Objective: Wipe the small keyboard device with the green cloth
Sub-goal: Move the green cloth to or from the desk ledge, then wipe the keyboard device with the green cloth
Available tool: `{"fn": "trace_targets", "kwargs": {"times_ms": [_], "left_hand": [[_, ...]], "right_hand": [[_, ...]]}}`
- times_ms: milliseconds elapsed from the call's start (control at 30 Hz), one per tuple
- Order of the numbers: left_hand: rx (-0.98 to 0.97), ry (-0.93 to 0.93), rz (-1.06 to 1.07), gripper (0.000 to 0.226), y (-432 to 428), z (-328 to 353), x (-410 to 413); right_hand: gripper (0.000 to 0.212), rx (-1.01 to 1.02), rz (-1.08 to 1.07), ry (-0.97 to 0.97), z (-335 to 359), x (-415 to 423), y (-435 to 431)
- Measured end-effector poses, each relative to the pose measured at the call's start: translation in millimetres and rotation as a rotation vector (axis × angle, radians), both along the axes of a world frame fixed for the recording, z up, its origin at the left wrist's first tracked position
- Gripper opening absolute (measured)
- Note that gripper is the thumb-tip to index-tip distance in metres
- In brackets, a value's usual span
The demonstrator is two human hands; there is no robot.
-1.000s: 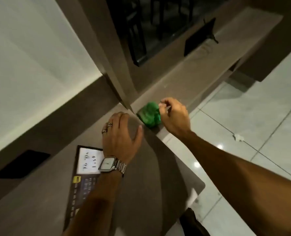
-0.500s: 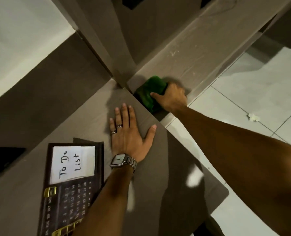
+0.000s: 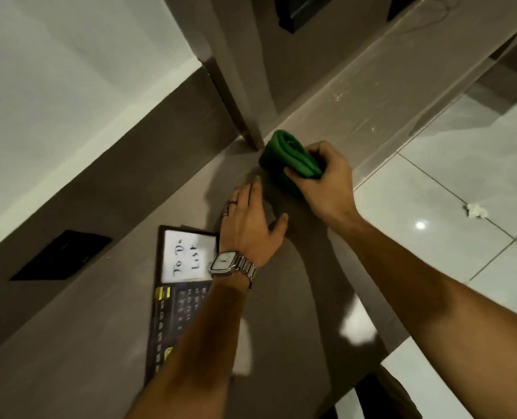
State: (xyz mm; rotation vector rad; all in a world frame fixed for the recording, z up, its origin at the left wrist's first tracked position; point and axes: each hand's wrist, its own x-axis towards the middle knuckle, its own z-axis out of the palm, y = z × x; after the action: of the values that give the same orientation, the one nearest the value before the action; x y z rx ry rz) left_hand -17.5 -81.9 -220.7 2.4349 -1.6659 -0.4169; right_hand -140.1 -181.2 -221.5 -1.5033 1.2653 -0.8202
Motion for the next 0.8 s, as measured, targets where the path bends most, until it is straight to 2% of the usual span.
{"fn": "trace_targets", "kwargs": {"times_ms": [133, 267, 333, 400, 567, 700, 800], "left_hand": [[-0.151, -0.049, 0.041, 0.069, 41.3, 44.5, 15.6], [-0.308, -0.092, 0.133, 0.054, 101.9, 91.9, 43.7], [-0.354, -0.038, 0.201, 0.045, 133.2, 109.4, 52.3], [-0.322, 0.096, 0.298, 0.043, 163.9, 117.0, 52.8], [-0.263, 0.418, 0.397, 0.052, 215.1, 123.6, 38.2], [-0.312, 0.453, 0.471, 0.054, 220.0, 126.2, 48.8], [-0.325, 0.437, 0.499, 0.055, 222.4, 123.3, 55.6]], "right_hand": [[0.037, -0.028, 0.02, -0.107, 21.6, 4.6, 53.9], [0.052, 0.119, 0.057, -0.186, 43.1, 19.9, 122.7], [0.047, 0.173, 0.097, -0.095, 48.2, 22.9, 161.4], [0.043, 0.164, 0.144, -0.001, 51.5, 23.4, 199.6], [0.052, -0.055, 0.3, 0.113, 76.2, 37.4, 269.3], [0.067, -0.163, 0.509, 0.23, 93.3, 56.3, 283.8], [0.068, -0.174, 0.525, 0.375, 93.9, 63.7, 277.6]]}}
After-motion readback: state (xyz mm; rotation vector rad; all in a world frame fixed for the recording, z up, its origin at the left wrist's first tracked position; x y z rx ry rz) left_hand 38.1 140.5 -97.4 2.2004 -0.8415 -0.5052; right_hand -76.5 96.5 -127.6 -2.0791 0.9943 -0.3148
